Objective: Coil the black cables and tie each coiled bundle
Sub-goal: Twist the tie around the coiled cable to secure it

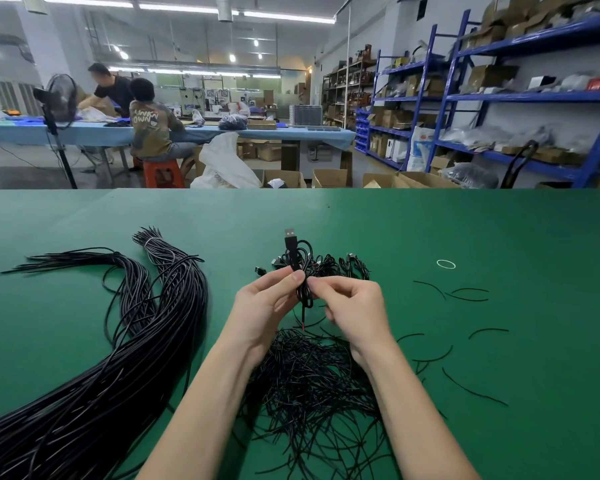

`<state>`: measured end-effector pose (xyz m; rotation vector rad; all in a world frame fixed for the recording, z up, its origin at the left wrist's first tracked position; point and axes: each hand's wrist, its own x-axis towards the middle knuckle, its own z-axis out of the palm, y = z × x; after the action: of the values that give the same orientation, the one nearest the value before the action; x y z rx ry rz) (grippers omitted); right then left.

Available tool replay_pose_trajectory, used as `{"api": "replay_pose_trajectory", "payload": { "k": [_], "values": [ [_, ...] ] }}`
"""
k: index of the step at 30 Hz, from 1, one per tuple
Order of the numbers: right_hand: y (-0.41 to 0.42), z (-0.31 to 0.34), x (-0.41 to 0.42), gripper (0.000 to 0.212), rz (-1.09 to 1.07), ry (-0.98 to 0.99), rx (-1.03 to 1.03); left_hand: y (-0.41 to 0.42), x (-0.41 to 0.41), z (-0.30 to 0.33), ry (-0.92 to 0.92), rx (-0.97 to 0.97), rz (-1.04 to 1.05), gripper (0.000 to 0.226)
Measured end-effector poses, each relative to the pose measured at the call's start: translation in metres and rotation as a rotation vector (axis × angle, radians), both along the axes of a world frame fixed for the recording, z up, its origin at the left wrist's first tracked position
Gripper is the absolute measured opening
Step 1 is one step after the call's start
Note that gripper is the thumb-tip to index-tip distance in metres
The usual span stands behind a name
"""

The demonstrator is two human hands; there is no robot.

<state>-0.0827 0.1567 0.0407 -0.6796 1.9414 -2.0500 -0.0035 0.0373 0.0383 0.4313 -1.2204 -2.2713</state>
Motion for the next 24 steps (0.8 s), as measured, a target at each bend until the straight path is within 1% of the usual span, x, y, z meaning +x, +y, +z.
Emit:
{"api": "replay_pose_trajectory", "payload": {
  "k": [1, 2, 3, 5, 7, 9, 10, 11, 14, 15, 17, 19, 22, 24],
  "values": [
    [0.001, 0.003, 0.002, 0.014, 0.066, -0.164, -0.049, 0.000, 0.000, 0.001, 0.002, -0.029, 0.005, 0.044],
    [0.003, 0.005, 0.002, 0.014, 0.117, -0.250, -0.066, -0.001, 0.000, 0.002, 0.005, -0.054, 0.009, 0.042],
    [0.004, 0.006, 0.001, 0.013, 0.139, -0.237, -0.042, -0.001, 0.000, 0.002, 0.010, -0.072, 0.015, 0.041],
    [0.007, 0.007, 0.000, 0.013, 0.083, -0.026, 0.053, -0.001, -0.001, 0.003, 0.018, -0.082, 0.027, 0.040],
    [0.007, 0.008, -0.001, 0.015, -0.052, 0.200, 0.118, 0.001, -0.003, 0.000, 0.010, -0.088, 0.039, 0.041],
    [0.004, 0.009, 0.001, 0.019, -0.127, 0.339, 0.166, 0.003, -0.005, -0.003, -0.008, -0.082, 0.065, 0.042],
    [0.003, 0.009, 0.004, 0.023, -0.117, 0.342, 0.184, 0.003, -0.005, -0.004, -0.013, -0.069, 0.085, 0.041],
    [0.001, 0.010, 0.005, 0.027, -0.070, 0.274, 0.176, 0.002, -0.005, -0.004, -0.011, -0.050, 0.107, 0.038],
    [0.000, 0.013, 0.009, 0.024, 0.177, -0.117, 0.022, 0.003, -0.007, -0.005, 0.012, 0.004, 0.174, 0.030],
    [0.001, 0.013, 0.009, 0.025, 0.245, -0.221, -0.024, 0.003, -0.008, -0.004, 0.022, 0.017, 0.188, 0.028],
    [0.004, 0.009, 0.009, 0.028, 0.341, -0.340, -0.081, 0.006, -0.010, -0.004, 0.039, 0.026, 0.206, 0.024],
    [0.004, 0.005, 0.008, 0.029, 0.373, -0.371, -0.079, 0.008, -0.012, -0.004, 0.032, 0.017, 0.221, 0.022],
    [0.002, 0.001, 0.009, 0.030, 0.372, -0.297, -0.020, 0.006, -0.010, -0.006, 0.019, 0.056, 0.224, 0.023],
    [-0.002, -0.003, 0.011, 0.036, 0.377, -0.251, -0.005, 0.003, -0.008, -0.006, 0.008, 0.055, 0.218, 0.023]
  ]
}}
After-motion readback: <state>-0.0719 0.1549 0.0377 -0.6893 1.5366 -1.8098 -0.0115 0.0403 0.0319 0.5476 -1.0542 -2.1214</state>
